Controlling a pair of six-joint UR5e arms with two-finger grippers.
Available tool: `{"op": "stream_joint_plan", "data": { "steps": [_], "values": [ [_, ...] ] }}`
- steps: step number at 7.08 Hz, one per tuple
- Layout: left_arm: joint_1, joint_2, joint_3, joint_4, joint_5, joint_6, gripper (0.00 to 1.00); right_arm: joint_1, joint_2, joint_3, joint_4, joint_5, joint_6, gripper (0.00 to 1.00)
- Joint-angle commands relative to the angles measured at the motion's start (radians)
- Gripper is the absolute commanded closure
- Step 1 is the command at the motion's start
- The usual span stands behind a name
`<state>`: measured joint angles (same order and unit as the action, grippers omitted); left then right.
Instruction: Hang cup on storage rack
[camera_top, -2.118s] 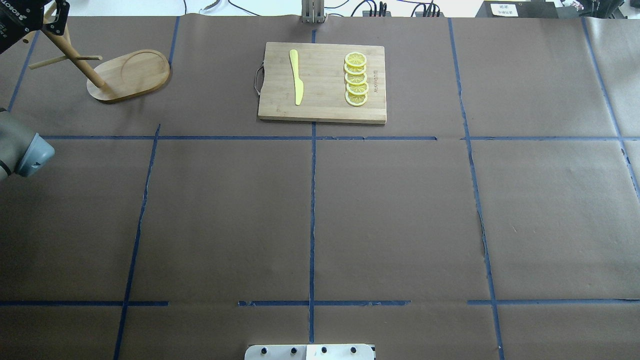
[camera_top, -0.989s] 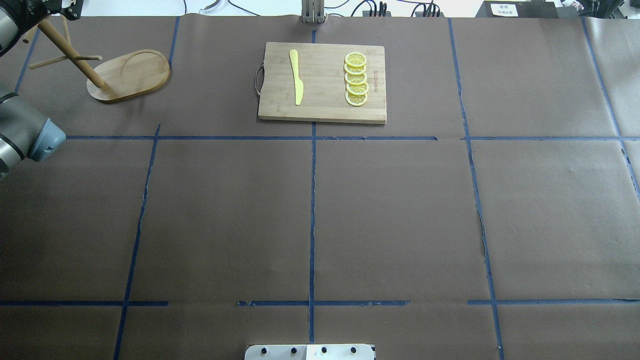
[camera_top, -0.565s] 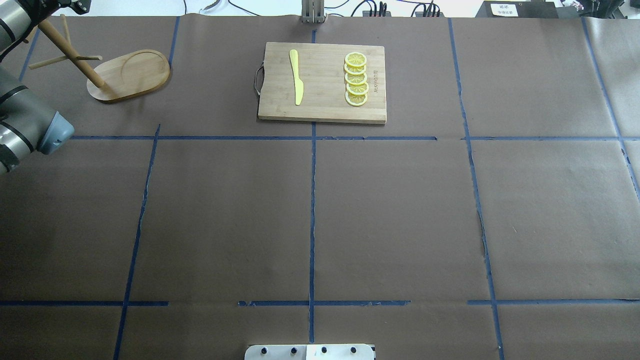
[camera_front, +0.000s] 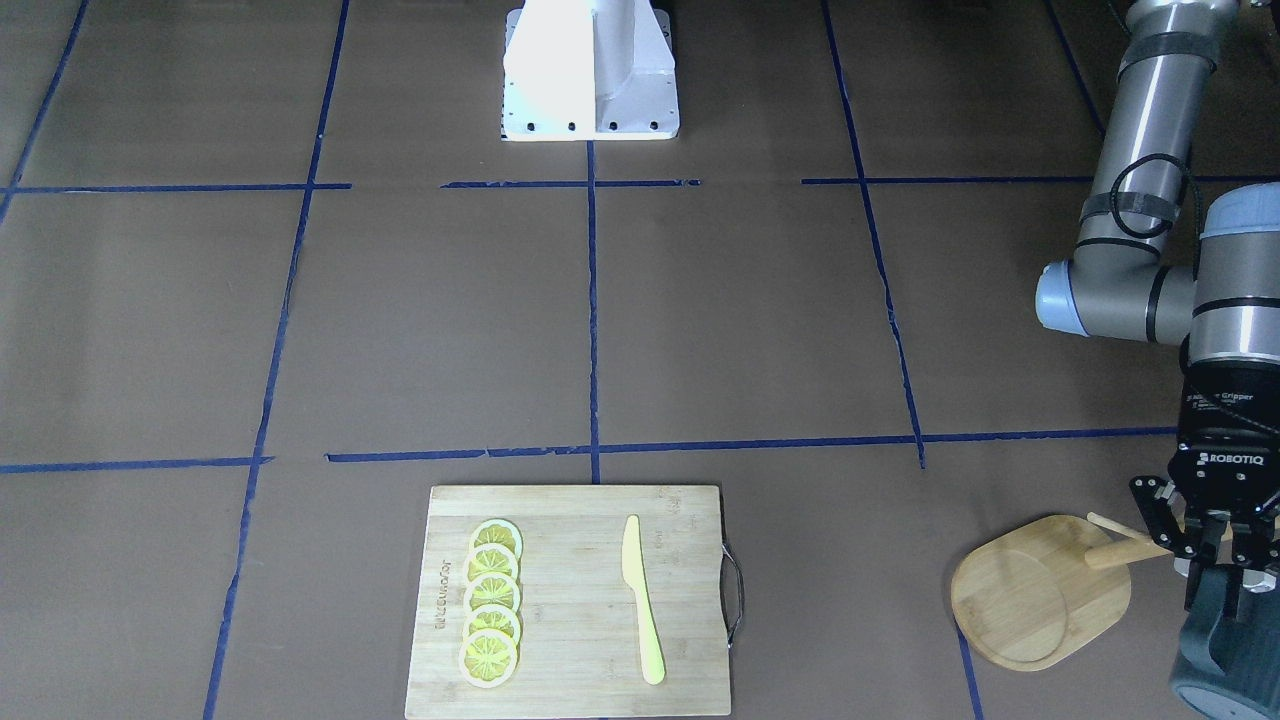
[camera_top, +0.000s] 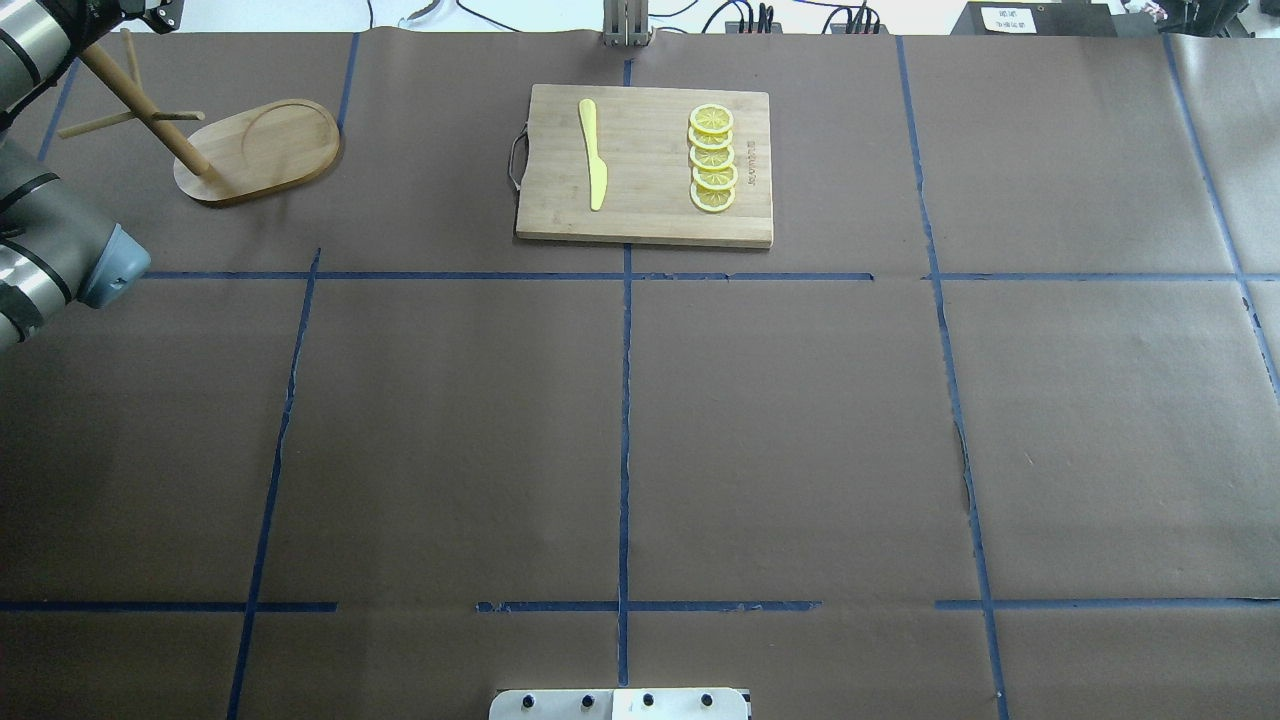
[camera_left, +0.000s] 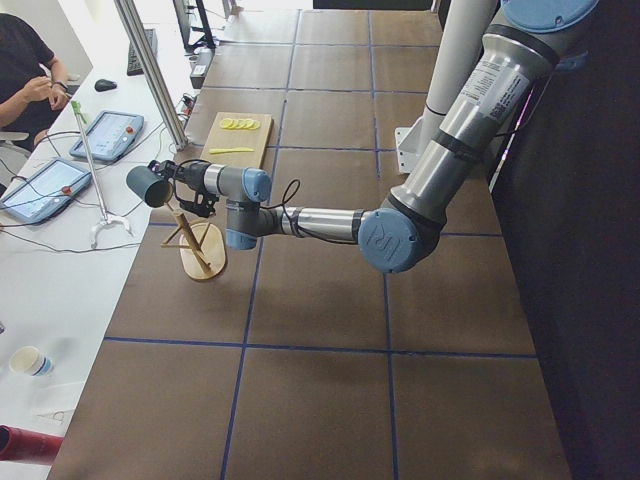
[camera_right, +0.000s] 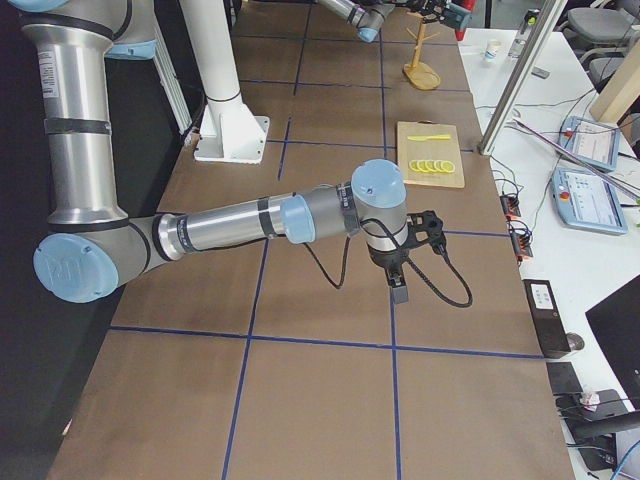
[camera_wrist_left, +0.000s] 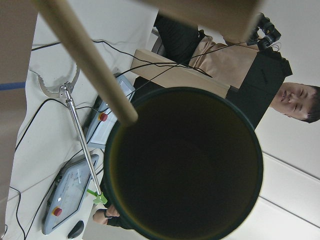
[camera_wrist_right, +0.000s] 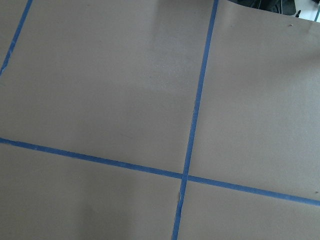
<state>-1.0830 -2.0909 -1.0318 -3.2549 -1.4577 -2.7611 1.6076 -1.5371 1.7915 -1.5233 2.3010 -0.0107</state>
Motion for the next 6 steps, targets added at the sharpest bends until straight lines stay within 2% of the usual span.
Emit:
{"op": "stream_joint_plan", "data": {
  "steps": [1,6],
  "values": [
    [-0.002,0.005,0.001,0.003,-0.003,0.001,0.97,0.0,-0.001,0.0,0.0,0.0,-0.002,0.0],
    [-0.005,0.023,0.002,0.003,-0.027,0.011,0.97,0.0,-0.001,0.0,0.0,0.0,0.0,0.0]
  ]
}}
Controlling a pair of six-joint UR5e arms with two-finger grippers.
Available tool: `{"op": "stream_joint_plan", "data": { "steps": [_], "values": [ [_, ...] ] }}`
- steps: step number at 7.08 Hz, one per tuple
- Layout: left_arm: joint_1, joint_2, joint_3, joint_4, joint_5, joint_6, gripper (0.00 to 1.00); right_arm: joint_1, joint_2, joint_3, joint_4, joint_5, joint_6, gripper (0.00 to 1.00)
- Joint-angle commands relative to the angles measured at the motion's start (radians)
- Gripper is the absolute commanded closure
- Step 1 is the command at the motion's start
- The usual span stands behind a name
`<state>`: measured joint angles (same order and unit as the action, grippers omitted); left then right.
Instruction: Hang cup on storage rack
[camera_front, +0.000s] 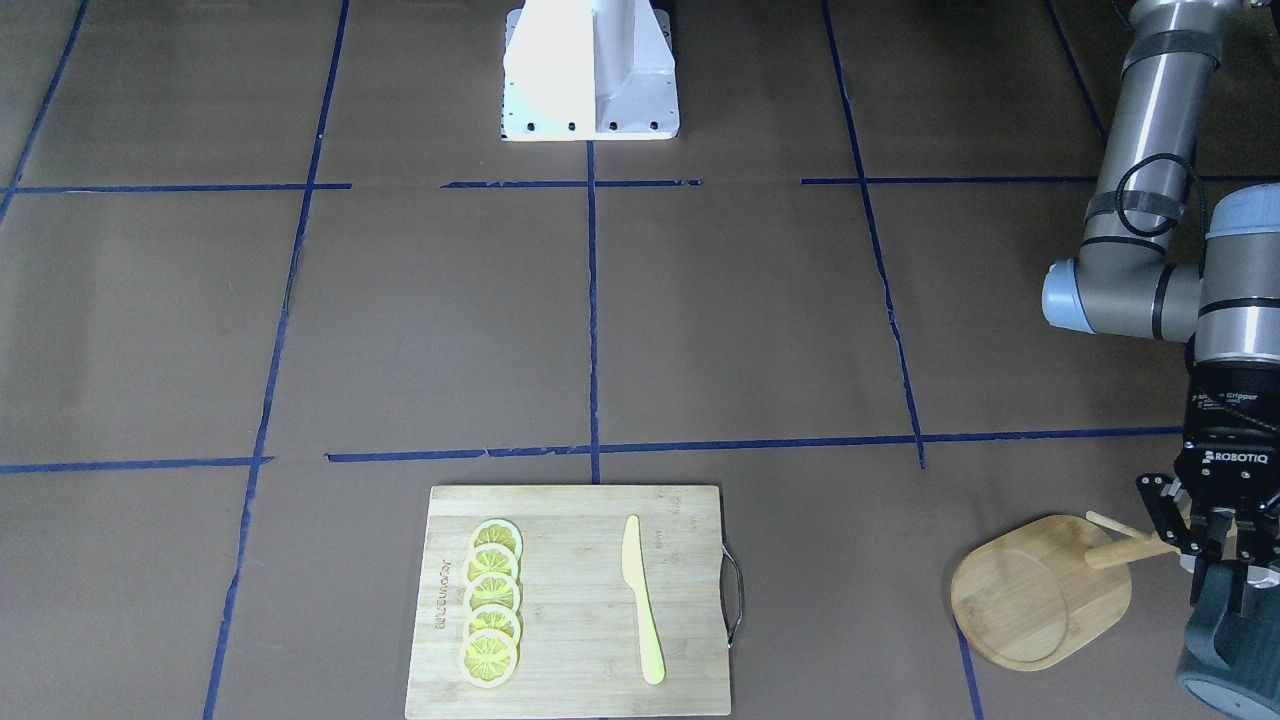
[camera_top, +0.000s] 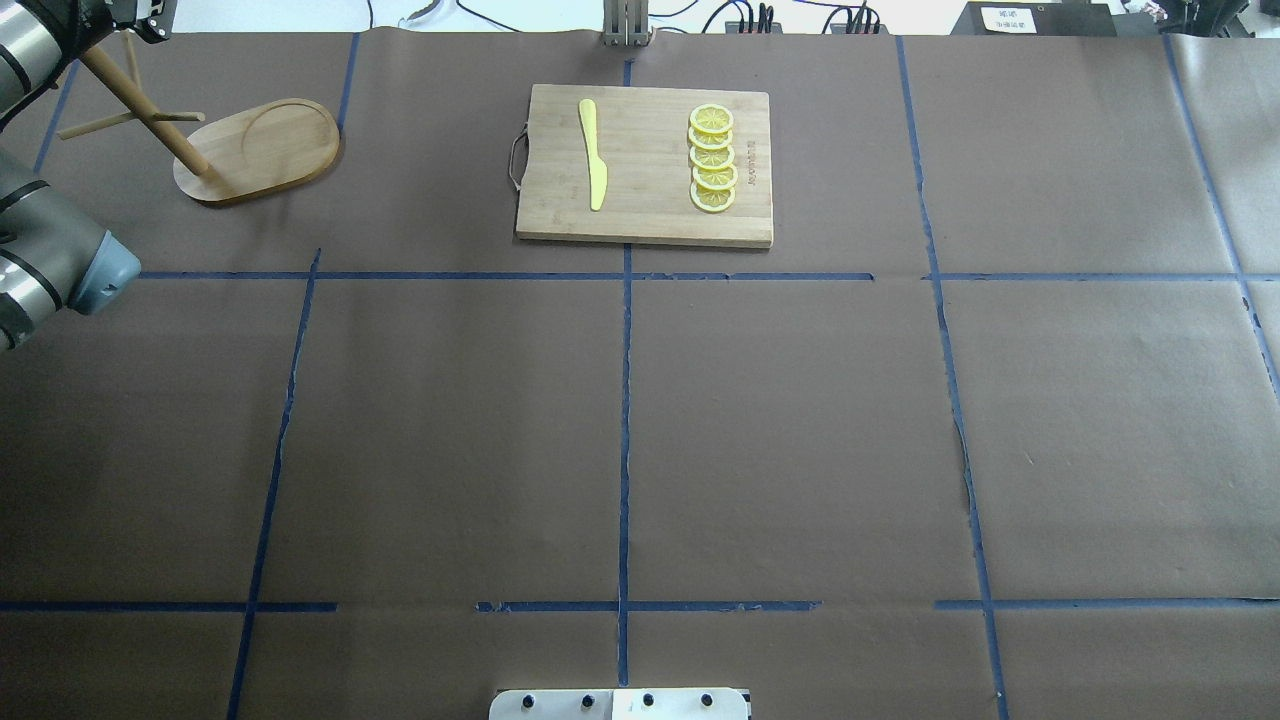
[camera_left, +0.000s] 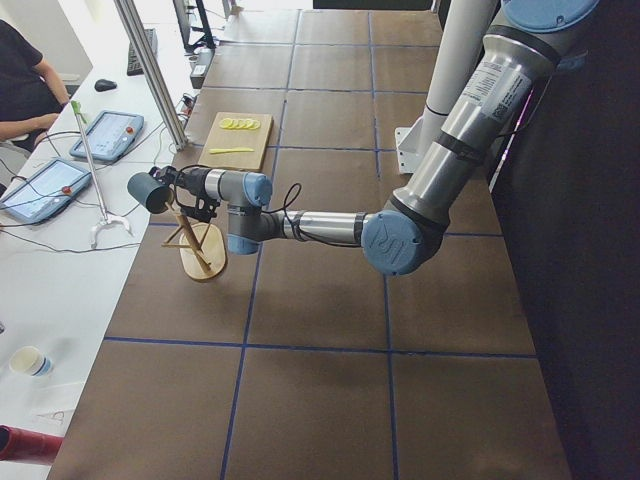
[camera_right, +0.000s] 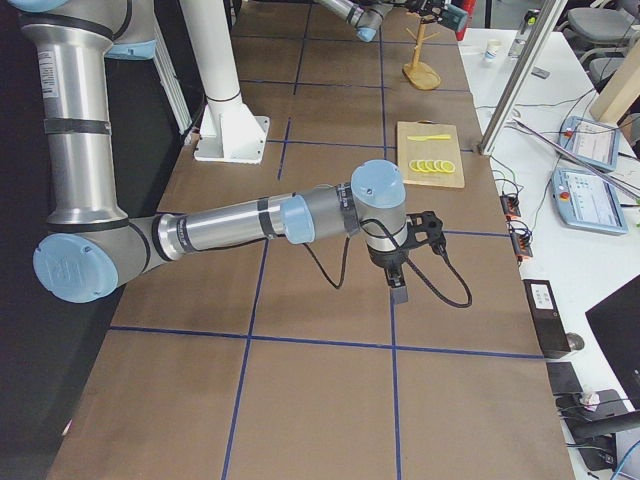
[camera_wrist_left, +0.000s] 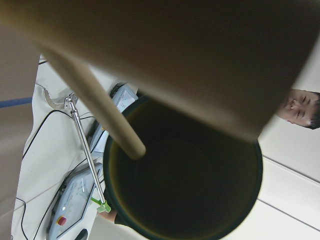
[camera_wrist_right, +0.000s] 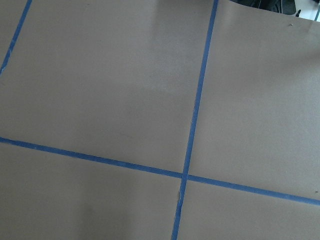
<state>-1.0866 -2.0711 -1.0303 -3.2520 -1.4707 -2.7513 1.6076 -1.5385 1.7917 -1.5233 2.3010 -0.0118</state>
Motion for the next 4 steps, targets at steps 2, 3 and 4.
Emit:
{"op": "stream_joint_plan", "data": {
  "steps": [2,3,4],
  "values": [
    [-0.003,0.005,0.012,-0.002,-0.033,0.001,0.96,0.0,0.0,0.0,0.0,0.0,0.001,0.0],
    [-0.003,0.018,0.012,-0.003,-0.042,0.001,0.96,0.0,0.0,0.0,0.0,0.0,0.001,0.0],
    [-0.004,0.02,0.01,-0.005,-0.048,0.001,0.96,0.0,0.0,0.0,0.0,0.0,0.001,0.0]
  ]
}}
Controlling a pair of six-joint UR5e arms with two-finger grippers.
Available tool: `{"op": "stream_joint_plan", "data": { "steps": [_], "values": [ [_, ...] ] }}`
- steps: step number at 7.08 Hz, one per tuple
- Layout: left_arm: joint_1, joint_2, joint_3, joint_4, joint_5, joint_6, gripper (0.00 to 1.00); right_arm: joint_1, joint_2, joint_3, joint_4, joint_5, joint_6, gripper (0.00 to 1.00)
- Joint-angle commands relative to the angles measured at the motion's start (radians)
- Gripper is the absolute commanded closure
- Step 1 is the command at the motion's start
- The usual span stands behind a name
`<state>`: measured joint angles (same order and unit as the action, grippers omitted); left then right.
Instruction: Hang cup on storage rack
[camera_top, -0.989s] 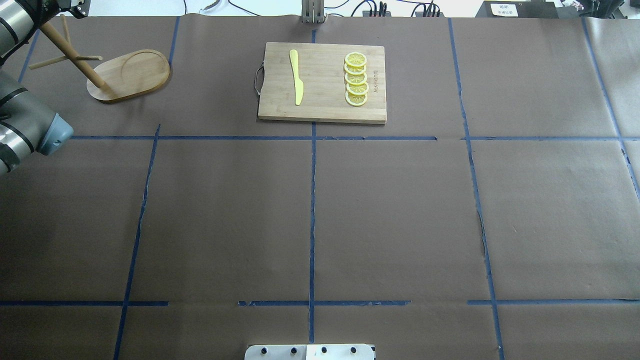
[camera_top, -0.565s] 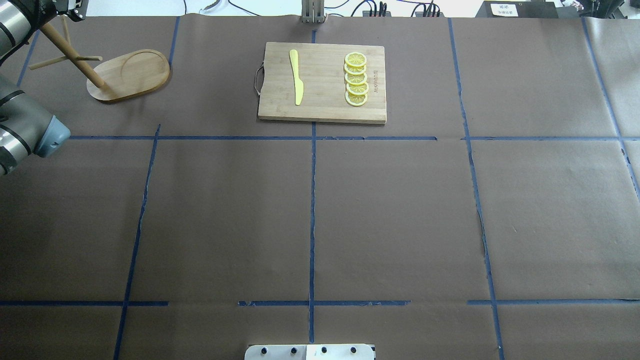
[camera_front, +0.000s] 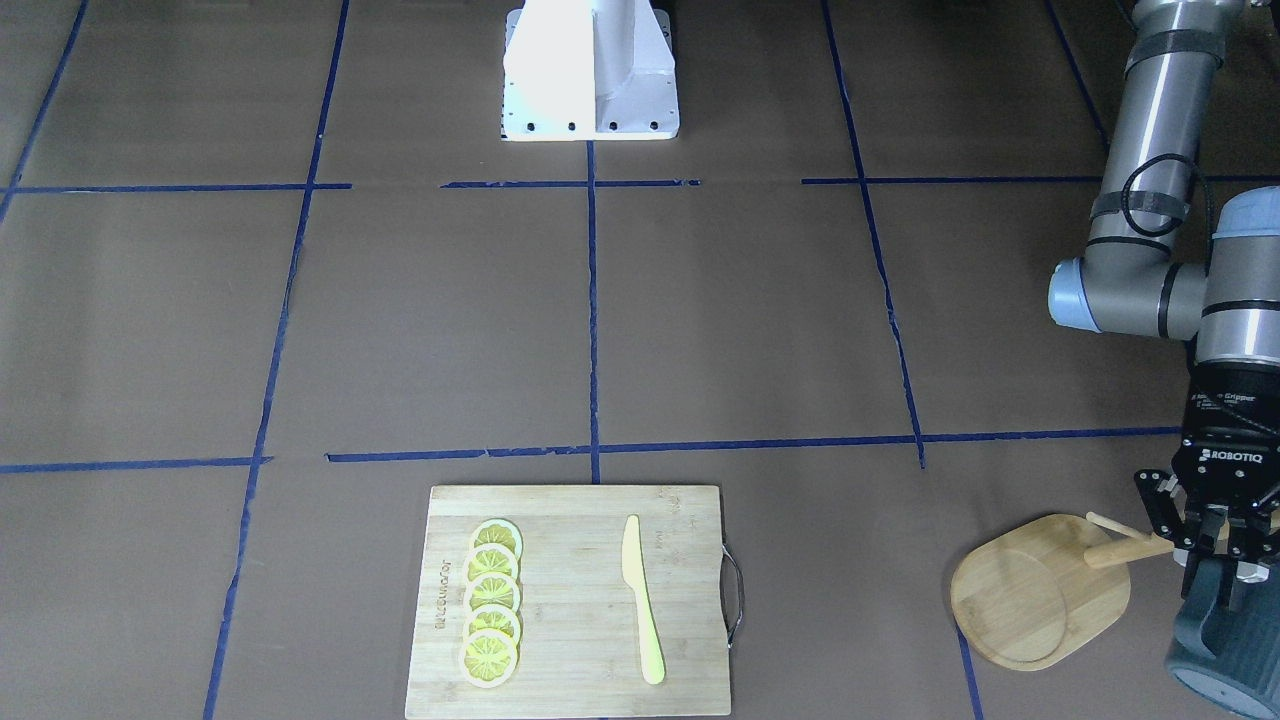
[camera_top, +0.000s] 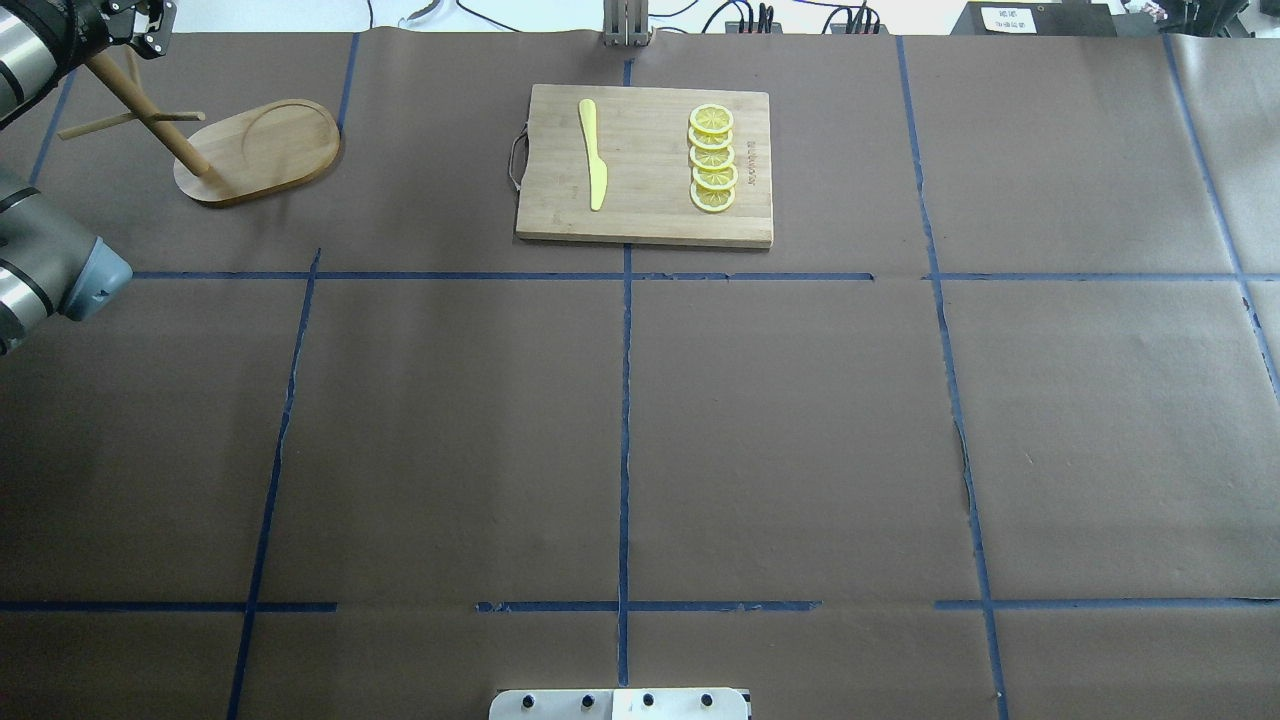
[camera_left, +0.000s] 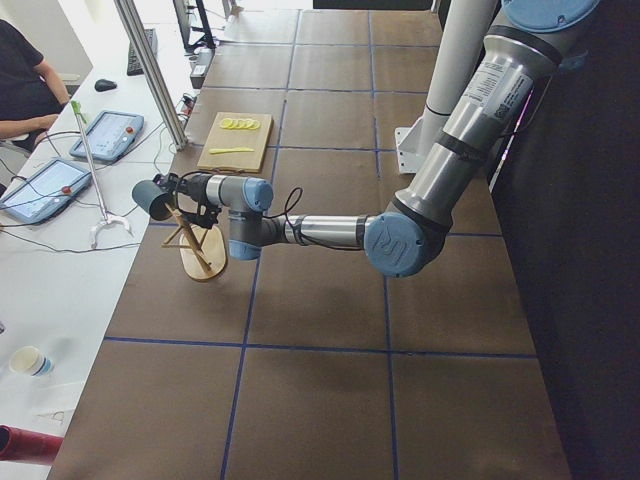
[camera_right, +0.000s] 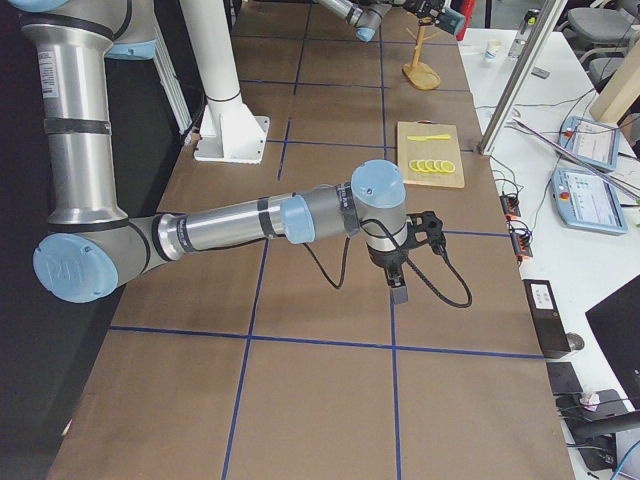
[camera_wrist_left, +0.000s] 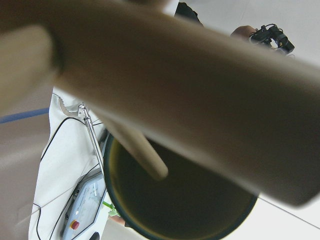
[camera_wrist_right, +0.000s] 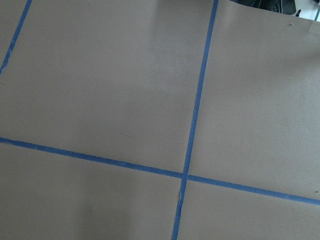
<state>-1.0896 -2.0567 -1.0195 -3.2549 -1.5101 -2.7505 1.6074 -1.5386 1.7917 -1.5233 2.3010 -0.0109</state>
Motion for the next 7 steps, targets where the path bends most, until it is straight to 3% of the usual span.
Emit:
{"op": "stream_joint_plan", "data": {
  "steps": [1,5,7],
  "values": [
    [0.0,0.007,0.001,-0.002,-0.009,0.0,0.96,0.0,0.0,0.0,0.0,0.0,0.0,0.0],
    [0.0,0.02,-0.002,-0.02,-0.007,-0.009,0.95,0.0,-0.002,0.0,0.0,0.0,0.0,0.0],
    [0.002,0.021,-0.002,-0.093,-0.007,-0.029,0.95,0.0,0.0,0.0,0.0,0.0,0.0,0.0]
  ]
}}
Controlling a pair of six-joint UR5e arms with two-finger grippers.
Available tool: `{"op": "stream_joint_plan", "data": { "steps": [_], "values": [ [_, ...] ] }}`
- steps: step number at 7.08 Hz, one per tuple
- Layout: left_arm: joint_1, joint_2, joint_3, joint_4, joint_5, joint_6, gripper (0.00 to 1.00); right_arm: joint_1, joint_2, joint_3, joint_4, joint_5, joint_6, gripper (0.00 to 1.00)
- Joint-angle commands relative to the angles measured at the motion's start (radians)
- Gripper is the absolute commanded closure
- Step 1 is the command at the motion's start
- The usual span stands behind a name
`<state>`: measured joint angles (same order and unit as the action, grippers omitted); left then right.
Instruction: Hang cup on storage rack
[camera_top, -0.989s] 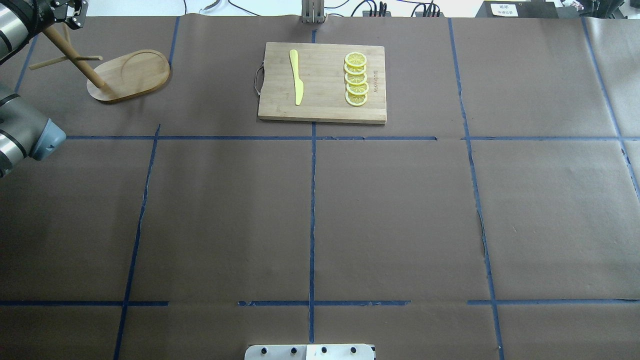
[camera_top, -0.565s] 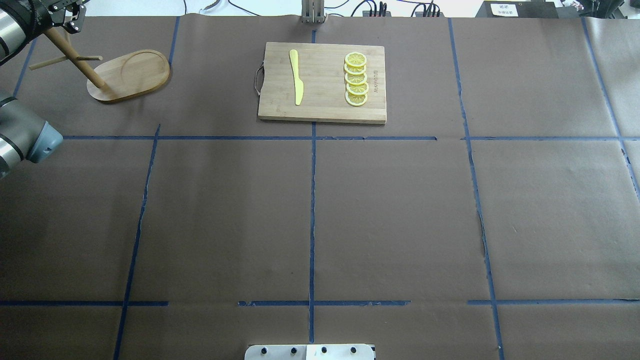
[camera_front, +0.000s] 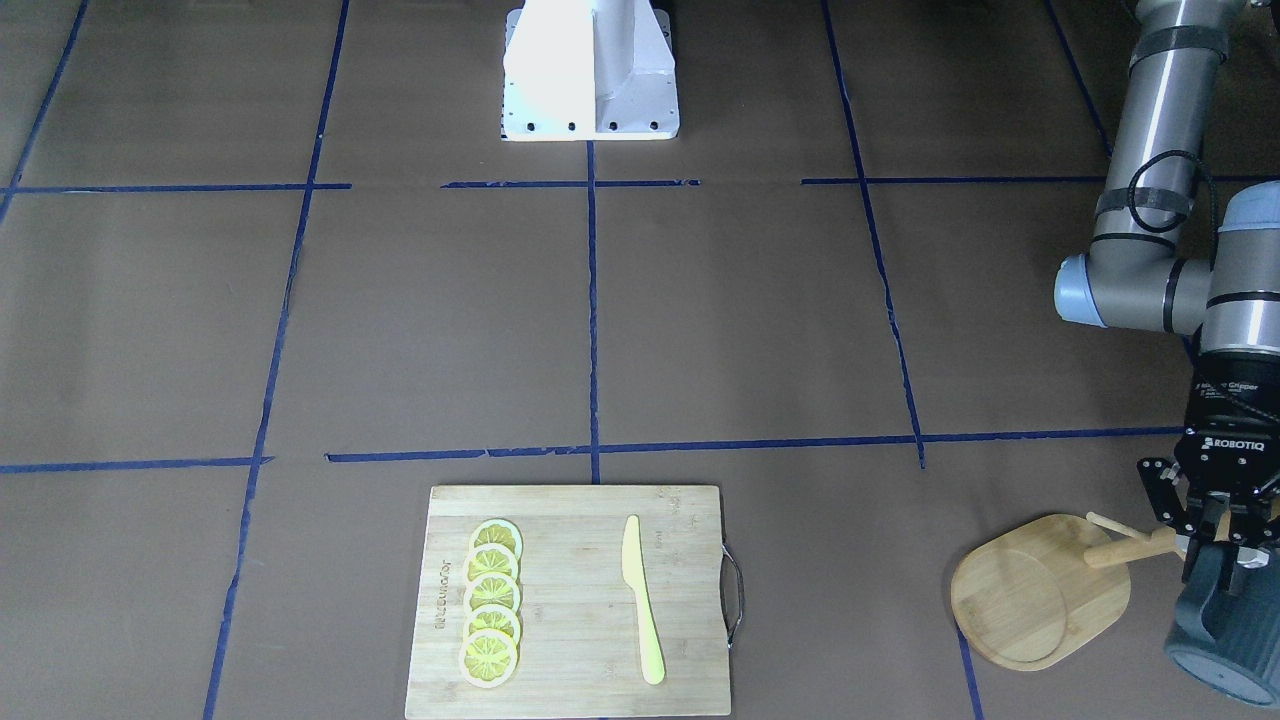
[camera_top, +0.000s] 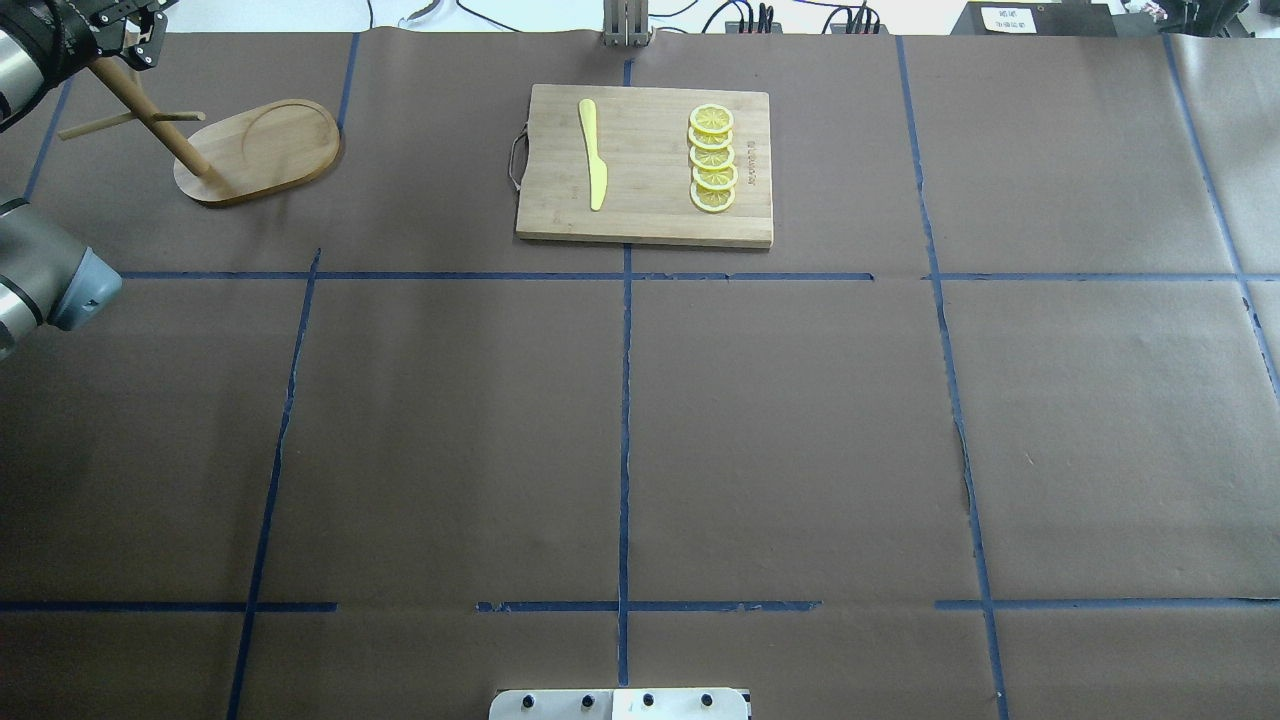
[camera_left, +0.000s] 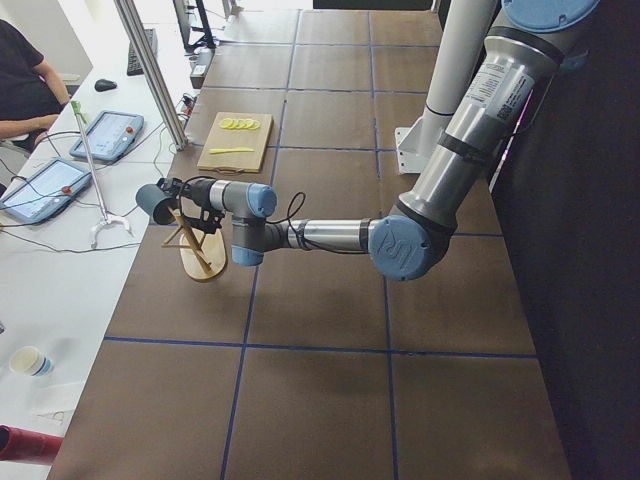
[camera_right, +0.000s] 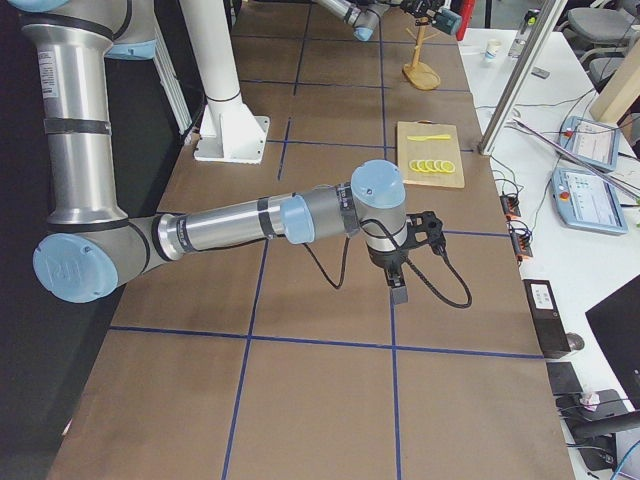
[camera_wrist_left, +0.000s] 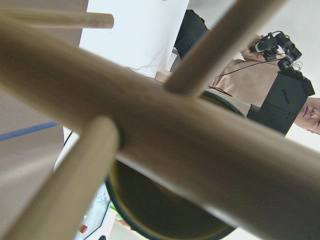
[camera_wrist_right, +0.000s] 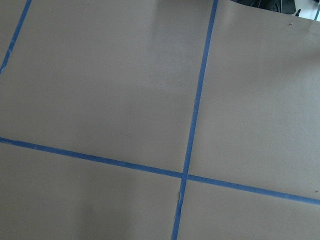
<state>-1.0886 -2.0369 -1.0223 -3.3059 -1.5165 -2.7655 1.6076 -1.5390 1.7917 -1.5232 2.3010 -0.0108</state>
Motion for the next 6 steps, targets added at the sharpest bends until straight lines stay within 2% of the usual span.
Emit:
{"op": "stream_joint_plan", "data": {
  "steps": [1,6],
  "values": [
    [0.006,0.033,0.002,-0.091,-0.001,-0.014,0.95,0.0,0.0,0.0,0.0,0.0,0.0,0.0],
    [0.019,0.035,0.025,-0.168,-0.001,-0.04,0.95,0.0,0.0,0.0,0.0,0.0,0.0,0.0]
  ]
}}
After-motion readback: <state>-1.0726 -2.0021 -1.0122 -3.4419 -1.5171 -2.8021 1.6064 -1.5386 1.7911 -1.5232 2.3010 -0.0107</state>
